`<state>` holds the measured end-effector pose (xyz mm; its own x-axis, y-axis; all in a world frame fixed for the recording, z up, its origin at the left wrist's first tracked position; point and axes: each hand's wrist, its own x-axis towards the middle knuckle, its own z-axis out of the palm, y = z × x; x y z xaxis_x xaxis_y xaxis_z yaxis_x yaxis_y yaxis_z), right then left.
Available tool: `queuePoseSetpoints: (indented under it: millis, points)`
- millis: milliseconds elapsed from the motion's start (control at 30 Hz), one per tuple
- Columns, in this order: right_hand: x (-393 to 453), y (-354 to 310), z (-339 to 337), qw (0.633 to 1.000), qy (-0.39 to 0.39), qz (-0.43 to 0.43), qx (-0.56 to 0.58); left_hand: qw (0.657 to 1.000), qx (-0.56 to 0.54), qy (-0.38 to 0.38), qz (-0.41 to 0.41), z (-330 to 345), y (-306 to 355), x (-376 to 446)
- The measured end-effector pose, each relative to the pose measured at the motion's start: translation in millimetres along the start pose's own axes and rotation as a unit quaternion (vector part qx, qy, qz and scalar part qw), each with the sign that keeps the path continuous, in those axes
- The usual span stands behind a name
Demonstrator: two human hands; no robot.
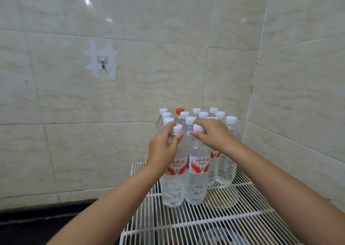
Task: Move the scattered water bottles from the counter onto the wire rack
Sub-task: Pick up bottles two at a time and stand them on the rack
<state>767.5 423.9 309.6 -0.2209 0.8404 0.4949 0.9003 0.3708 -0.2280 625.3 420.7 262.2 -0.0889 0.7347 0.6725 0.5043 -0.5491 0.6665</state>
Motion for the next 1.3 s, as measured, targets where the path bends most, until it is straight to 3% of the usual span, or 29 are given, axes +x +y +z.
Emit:
queuePoseSetpoints:
  millis: [400, 767, 1000, 1167, 1300]
  points:
    - [7, -1, 1, 1.000, -0.010, -0.003, -0.025, 0.998, -0.042, 0.041, 0.008, 9, -5, -2]
    - [2, 7, 15, 0.999, 0.034, 0.014, 0.020, 0.997, -0.044, 0.066, 0.006, 17, -4, -8]
    - [-9, 2, 6, 0.999, -0.003, 0.011, -0.043, 0.986, 0.135, -0.026, 0.093, -14, -1, -4]
    - [-12, -2, -3, 0.994, 0.047, -0.038, -0.087, 0.946, 0.291, -0.118, 0.084, -35, 13, 7]
    - [-8, -26, 9, 0.985, 0.096, -0.133, -0.059, 0.902, 0.411, -0.042, 0.125, -72, 4, -4]
